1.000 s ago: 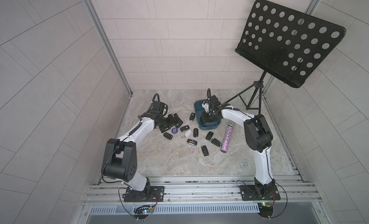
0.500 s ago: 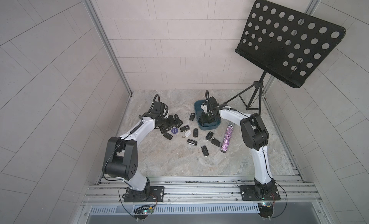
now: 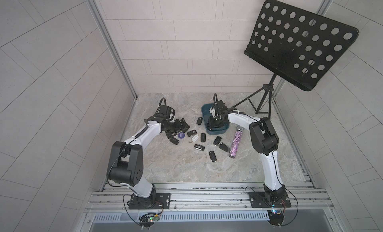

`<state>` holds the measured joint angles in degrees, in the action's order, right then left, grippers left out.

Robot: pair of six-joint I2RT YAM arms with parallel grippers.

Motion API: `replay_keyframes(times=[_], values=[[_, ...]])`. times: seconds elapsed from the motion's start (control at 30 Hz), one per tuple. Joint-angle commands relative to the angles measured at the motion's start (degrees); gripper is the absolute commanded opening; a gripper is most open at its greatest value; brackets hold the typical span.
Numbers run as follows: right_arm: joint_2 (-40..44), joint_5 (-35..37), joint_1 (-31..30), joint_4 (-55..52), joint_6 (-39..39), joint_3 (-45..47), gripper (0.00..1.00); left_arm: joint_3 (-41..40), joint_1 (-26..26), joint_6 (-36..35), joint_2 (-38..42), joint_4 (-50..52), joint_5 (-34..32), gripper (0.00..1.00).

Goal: Place the car key into the storage box
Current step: Place the car key in the storage box.

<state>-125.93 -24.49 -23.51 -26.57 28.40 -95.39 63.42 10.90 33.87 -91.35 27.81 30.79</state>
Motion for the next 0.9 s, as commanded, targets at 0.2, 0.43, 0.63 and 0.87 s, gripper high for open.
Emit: replay_keyframes(times=[0.2, 0.43, 0.63, 0.87], values=[[0.09, -2.34, 2.75, 2.53, 5.41, 0.88, 0.39, 1.84, 0.05, -0.29, -0.49, 1.54, 0.42, 1.00], [0.34, -5.02, 3.82, 5.12, 7.37, 2.66, 0.36, 2.85, 0.18, 0.06, -0.83, 1.81, 0.42, 1.00], [0.83, -6.18, 3.82, 5.12, 6.93, 2.24, 0.35, 4.04, 0.41, 0.32, -1.27, 2.15, 0.22, 1.00], [5.51, -6.75, 4.00, 4.35, 5.80, 2.10, 0.36, 5.40, 0.57, -0.11, -1.46, 2.95, -0.39, 1.00]])
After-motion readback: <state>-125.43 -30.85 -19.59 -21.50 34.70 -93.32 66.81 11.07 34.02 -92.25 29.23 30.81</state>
